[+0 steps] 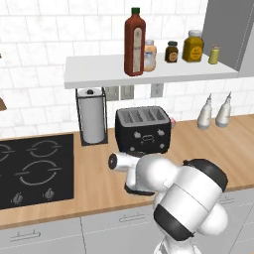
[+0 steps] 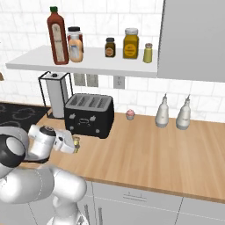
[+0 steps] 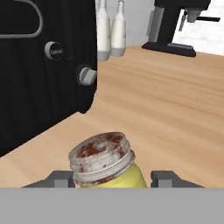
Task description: Put the shaker and condiment bottle from the counter next to their counterparts in the cabinet.
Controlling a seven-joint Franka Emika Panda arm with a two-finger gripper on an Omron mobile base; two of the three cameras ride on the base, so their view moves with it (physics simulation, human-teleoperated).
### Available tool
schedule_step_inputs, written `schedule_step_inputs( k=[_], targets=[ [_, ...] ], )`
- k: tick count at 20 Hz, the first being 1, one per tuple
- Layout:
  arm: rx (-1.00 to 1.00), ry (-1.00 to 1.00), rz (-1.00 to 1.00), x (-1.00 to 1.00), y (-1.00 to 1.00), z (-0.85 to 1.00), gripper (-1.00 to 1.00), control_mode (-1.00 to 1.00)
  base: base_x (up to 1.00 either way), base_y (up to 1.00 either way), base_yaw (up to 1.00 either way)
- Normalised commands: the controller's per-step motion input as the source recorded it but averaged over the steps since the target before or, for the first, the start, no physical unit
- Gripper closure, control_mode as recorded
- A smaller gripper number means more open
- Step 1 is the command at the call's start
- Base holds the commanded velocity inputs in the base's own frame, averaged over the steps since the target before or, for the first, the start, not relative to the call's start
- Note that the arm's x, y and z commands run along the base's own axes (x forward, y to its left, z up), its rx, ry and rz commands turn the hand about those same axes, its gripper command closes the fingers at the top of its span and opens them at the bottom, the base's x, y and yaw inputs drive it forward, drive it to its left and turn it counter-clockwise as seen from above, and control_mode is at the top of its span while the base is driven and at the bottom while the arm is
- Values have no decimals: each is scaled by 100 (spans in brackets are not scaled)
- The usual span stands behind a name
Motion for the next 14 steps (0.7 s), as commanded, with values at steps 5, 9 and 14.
schedule_step_inputs(
  k=[5, 9, 14],
  targets=[
    [0, -18, 0, -13, -12, 86, 100, -100, 0, 0, 0],
    [0, -15, 0, -12, -24, 73, 100, -100, 0, 0, 0],
    [-7, 0, 0, -2, -14, 94, 100, -100, 0, 0, 0]
  ],
)
